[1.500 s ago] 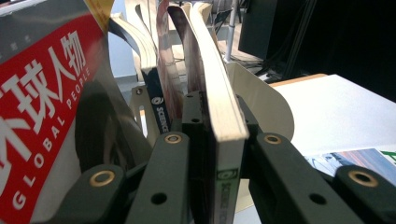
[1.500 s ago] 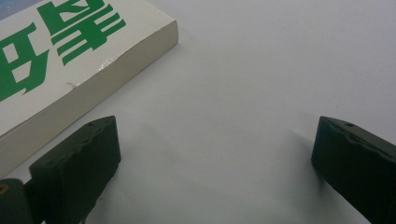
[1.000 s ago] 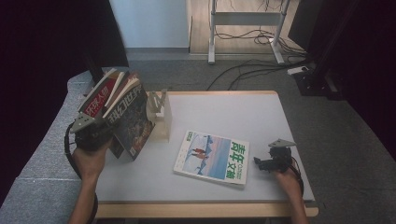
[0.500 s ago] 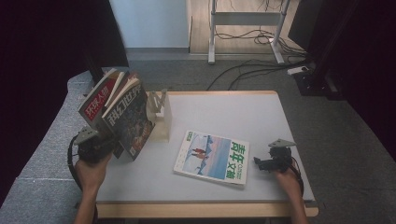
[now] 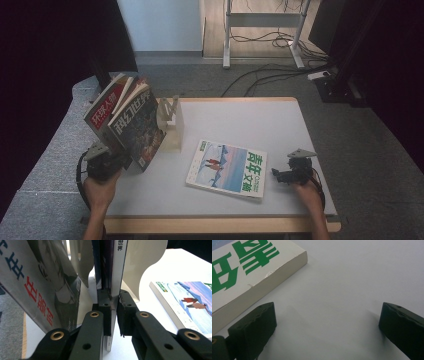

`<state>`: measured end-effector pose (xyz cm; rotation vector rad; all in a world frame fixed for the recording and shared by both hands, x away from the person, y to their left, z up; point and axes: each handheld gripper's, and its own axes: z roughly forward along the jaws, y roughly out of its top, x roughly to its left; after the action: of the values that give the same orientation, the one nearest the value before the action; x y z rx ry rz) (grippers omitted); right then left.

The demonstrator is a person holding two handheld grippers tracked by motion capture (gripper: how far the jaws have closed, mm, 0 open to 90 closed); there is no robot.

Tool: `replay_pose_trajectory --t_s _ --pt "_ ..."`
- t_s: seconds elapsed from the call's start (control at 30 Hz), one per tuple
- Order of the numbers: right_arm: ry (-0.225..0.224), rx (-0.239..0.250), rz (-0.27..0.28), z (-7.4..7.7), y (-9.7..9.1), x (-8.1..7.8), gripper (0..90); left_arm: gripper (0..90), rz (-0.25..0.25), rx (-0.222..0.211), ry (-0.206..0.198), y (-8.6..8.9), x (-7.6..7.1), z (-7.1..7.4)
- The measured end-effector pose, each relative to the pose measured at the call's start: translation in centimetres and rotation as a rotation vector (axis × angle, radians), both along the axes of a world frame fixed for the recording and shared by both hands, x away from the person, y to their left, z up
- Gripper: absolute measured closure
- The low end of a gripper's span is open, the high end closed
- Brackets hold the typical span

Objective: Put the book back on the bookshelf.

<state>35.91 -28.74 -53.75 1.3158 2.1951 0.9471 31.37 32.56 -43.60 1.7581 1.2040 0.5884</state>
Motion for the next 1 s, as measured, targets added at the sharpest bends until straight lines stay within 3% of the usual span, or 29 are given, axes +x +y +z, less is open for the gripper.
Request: replay_pose_trajectory --t_s 1.0 --pt "0.001 0.001 0.0 0.0 0.0 0.0 0.8 83.1 0.023 0.044 -0.007 -3.1 3.8 0.3"
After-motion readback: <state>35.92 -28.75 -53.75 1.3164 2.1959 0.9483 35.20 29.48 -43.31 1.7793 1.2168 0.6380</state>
